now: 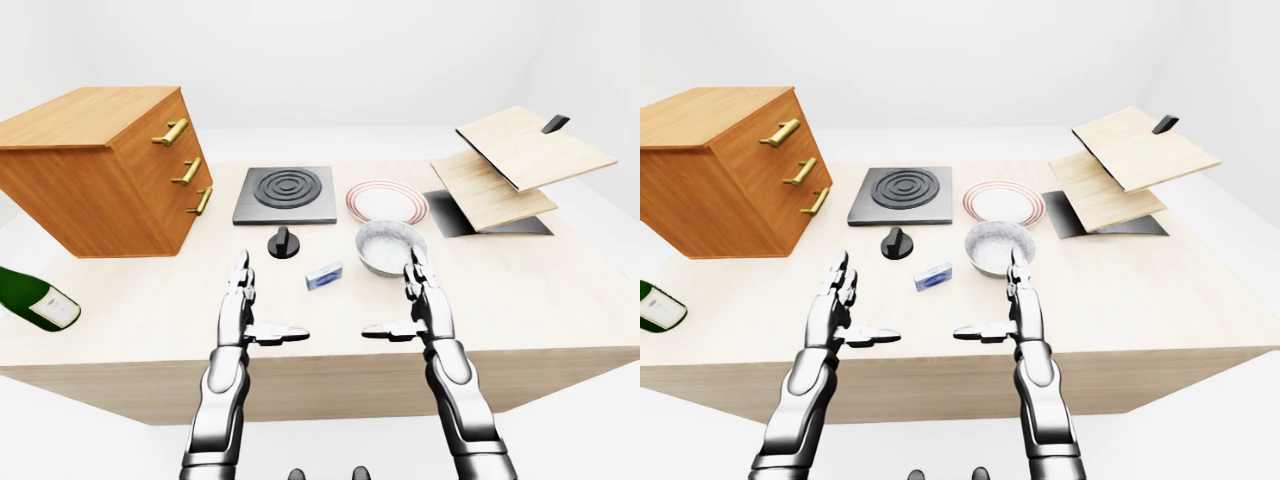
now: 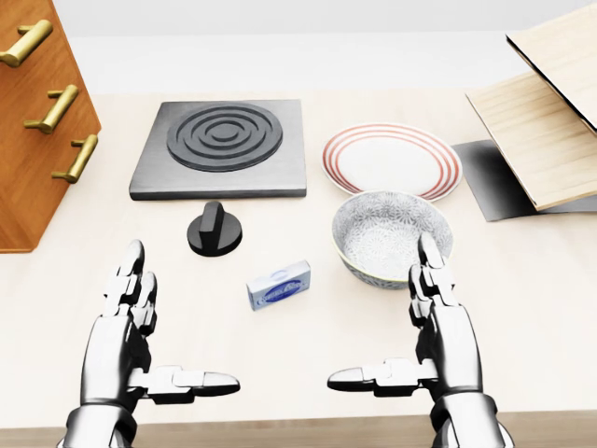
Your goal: Pick up the cream cheese and put it in the bowl.
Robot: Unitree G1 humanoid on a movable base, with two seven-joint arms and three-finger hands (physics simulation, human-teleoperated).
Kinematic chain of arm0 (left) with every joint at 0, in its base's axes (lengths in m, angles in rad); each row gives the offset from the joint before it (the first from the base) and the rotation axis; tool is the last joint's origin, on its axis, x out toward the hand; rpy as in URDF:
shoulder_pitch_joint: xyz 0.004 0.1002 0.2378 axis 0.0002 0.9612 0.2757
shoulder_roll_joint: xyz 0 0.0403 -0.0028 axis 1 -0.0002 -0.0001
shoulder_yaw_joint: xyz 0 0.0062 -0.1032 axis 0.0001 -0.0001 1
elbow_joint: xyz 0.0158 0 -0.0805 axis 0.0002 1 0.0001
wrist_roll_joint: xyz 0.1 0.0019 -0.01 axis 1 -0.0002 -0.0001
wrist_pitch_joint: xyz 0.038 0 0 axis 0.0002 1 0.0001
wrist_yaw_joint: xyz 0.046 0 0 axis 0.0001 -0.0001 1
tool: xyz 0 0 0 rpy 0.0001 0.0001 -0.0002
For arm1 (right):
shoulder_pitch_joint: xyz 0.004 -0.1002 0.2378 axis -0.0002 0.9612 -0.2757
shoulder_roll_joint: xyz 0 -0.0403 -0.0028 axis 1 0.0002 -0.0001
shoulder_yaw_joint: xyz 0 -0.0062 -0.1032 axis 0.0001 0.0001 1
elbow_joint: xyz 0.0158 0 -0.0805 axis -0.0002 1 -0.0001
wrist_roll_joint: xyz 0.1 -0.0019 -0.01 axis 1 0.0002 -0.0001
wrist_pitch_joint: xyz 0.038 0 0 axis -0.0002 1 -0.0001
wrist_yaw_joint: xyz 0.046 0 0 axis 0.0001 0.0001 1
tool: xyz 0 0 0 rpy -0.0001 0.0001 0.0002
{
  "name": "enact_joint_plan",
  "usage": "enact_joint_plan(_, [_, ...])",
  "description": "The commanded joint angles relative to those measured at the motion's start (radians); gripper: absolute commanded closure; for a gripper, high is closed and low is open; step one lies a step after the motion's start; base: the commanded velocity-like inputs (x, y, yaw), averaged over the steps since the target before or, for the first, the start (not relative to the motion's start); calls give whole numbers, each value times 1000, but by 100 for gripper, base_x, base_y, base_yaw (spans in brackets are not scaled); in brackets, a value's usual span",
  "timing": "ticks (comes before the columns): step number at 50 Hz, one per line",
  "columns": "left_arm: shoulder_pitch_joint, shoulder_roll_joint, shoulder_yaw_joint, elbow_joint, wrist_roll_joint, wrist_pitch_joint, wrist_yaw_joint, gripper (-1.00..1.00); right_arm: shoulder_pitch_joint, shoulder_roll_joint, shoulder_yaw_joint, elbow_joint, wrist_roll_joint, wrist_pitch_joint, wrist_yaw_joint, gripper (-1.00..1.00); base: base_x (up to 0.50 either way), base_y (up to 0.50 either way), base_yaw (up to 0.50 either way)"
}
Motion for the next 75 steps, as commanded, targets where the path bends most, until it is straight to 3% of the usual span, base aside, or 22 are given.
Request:
enact_joint_plan(1, [-9,18,34,60,-11,-42,-26,-100,-1,-7,-17,20,19,-3,31,-100,0,0,0])
enact_joint_plan(6, [-2,15,36,40,-20,-36,-33,-100,6,-7,-14,-10,39,3,55,-100,0,0,0])
enact_joint_plan(11, [2,12,32,45,-22,-45,-36,-100,2,-7,-19,-2,40,-5,55,-100,0,0,0])
enact_joint_plan(12, [-1,10,30,68,-20,-62,-36,-100,-6,-8,-28,31,53,-18,62,-100,0,0,0])
enact_joint_plan(16, [-7,10,26,98,-17,-80,-36,-100,-17,-10,-35,61,71,-24,69,-100,0,-20,0])
enact_joint_plan(25, [-7,10,24,95,-24,-69,-41,-100,-20,-15,-39,67,75,-27,70,-100,0,-50,0])
enact_joint_plan(31, [-1,10,23,84,-28,-63,-46,-100,-25,-13,-28,87,36,-45,48,-100,0,-29,0])
enact_joint_plan(33, [-2,10,24,90,-28,-70,-47,-100,-28,-13,-25,93,20,-49,38,-100,0,0,0])
enact_joint_plan(37, [6,9,21,69,-33,-55,-53,-100,-20,-7,-21,78,38,-37,50,-100,0,0,0])
enact_joint_plan(41, [5,8,21,82,-32,-68,-55,-100,-13,-9,-23,67,59,-28,67,-100,7,0,0])
enact_joint_plan(45, [7,9,21,64,-36,-52,-58,-100,-19,-10,-26,80,58,-32,66,-100,50,0,0])
enact_joint_plan(52, [-3,10,22,97,-31,-81,-61,-100,-23,-11,-23,75,35,-42,55,-100,36,0,0])
enact_joint_plan(56, [-5,13,26,78,-35,-62,-62,-100,-27,-11,-22,77,38,-40,62,-100,0,0,0])
enact_joint_plan(58, [-9,14,27,87,-31,-70,-60,-100,-28,-10,-20,78,38,-40,64,-100,0,0,0])
enact_joint_plan(60, [-33,19,31,123,-22,-83,-59,-100,-27,-9,-17,78,37,-43,66,-100,0,0,0])
enact_joint_plan(67, [-159,60,37,277,72,-83,-83,-100,-14,-8,-11,50,31,-39,75,-100,0,0,0])
enact_joint_plan(71, [-249,81,49,413,110,-83,-60,-100,-7,-5,-8,49,36,-46,82,-100,0,0,0])
enact_joint_plan(73, [-318,100,47,565,171,-83,-12,-100,3,-5,1,35,32,-50,92,-100,0,0,0])
enact_joint_plan(75, [-347,100,50,629,160,-83,-18,-100,5,-6,0,30,32,-50,97,-100,0,0,0])
